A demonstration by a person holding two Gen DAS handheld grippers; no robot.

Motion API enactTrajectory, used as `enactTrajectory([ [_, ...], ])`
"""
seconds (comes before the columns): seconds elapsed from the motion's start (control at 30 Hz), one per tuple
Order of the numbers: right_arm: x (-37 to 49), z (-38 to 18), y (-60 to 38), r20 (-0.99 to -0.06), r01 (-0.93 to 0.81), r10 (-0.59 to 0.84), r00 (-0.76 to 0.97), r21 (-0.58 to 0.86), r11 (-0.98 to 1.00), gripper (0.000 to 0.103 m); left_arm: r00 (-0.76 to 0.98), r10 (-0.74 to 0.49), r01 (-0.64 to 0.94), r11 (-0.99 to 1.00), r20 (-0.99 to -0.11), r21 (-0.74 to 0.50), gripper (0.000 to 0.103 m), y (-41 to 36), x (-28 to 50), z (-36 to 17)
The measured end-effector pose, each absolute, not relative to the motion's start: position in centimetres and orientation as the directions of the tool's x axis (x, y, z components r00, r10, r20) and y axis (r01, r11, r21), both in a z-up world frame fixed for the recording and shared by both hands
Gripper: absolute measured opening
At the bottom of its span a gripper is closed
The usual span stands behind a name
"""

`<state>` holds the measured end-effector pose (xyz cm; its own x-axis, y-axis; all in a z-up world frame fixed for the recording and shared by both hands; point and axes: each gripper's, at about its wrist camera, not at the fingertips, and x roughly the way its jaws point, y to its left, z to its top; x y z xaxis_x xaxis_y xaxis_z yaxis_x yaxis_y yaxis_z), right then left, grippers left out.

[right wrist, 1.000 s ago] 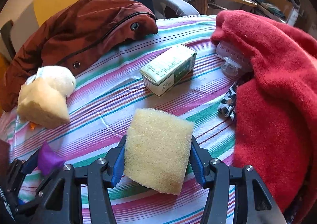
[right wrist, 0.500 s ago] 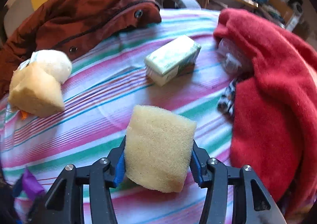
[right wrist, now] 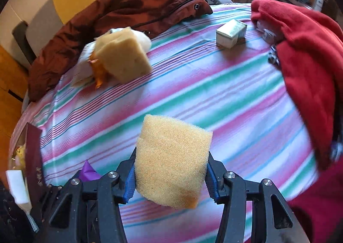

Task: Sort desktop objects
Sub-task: 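Carry the purple packet into the tray with the left gripper while the right gripper drops the yellow sponge there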

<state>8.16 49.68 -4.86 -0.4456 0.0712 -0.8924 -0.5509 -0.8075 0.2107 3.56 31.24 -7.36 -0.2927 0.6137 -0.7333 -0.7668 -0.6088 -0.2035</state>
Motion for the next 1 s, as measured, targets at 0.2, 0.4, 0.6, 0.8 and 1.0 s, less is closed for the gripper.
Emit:
enactTrajectory([
  [0.2, 12.2, -4.8, 46.5, -0.872, -0.573, 0.044, -0.487, 0.28, -0.77, 0.054, -0.289, 0.632, -0.777, -0.594, -0.719, -0.21, 0.047, 27.6, 6.1, -6.8],
  [0.4, 13.7, -5.6, 44.8, -0.855, -0.585, 0.03, -0.517, 0.328, -0.742, 0.054, -0.298, 0.677, -0.777, -0.581, -0.673, -0.241, 0.047, 23.9, 8.6, -5.5],
  [0.6, 14.1, -5.5, 43.6, -0.837, -0.582, 0.016, -0.547, 0.367, -0.726, 0.054, -0.324, 0.721, -0.775, -0.574, -0.613, -0.266, 0.047, 19.8, 10.3, -3.2],
  [0.8, 13.5, -4.1, 40.2, -0.808, -0.509, -0.022, -0.589, 0.392, -0.767, 0.054, -0.413, 0.72, -0.709, -0.639, -0.558, -0.299, 0.047, 14.6, 9.2, -0.8],
  [1.0, 11.5, -1.8, 35.5, -0.778, -0.389, -0.077, -0.623, 0.395, -0.832, 0.054, -0.515, 0.657, -0.605, -0.734, -0.551, -0.308, 0.047, 9.6, 7.0, -0.1],
])
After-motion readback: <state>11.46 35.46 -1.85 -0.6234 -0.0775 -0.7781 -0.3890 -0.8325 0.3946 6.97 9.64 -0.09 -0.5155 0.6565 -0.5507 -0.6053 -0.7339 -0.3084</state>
